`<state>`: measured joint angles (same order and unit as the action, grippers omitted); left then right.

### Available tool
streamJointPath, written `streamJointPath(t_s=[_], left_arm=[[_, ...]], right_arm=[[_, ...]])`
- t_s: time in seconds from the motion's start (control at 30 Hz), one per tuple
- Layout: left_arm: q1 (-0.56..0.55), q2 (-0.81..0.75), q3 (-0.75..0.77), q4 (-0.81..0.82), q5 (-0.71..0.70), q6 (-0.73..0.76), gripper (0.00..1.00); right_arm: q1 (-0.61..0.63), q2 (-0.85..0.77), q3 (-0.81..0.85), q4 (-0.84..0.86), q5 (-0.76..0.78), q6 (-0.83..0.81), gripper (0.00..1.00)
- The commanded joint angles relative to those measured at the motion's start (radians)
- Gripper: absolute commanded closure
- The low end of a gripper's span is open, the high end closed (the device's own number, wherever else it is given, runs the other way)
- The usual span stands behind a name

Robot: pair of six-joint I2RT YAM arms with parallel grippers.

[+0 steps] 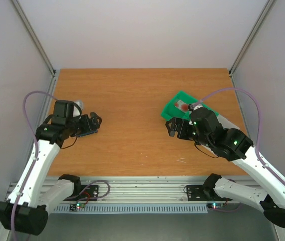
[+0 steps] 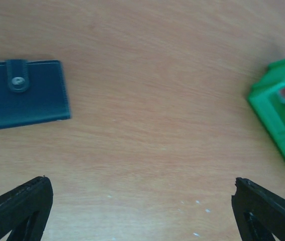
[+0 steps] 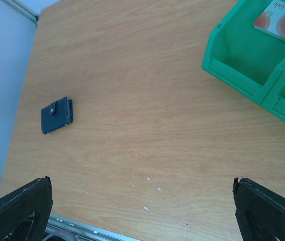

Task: Take the credit cards out of the card holder

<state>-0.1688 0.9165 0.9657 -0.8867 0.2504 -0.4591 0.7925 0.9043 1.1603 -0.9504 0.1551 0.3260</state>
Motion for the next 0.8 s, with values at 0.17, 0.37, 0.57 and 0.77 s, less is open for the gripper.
streamJointPath(t_s=[0.17, 0.37, 0.57, 0.77], left_arm=[[0.270, 0.218, -0.019, 0.107, -0.043, -0.014, 0.16], [0.413, 0.371, -0.030, 0.216, 0.020, -0.105, 0.30], [0.446, 0.449, -0.083, 0.334, -0.014, -0.221, 0.46], [0.455, 0.505, -0.128, 0.417, -0.048, -0.259, 0.52]], right_arm=[[0.008, -0.053, 0.026, -0.002, -0.024, -0.043, 0.01], [0.008, -0.074, 0.021, -0.003, -0.035, -0.059, 0.02], [0.008, -0.122, -0.029, 0.057, -0.068, -0.047, 0.02], [0.007, -0.150, -0.033, 0.066, -0.065, -0.055, 0.02]])
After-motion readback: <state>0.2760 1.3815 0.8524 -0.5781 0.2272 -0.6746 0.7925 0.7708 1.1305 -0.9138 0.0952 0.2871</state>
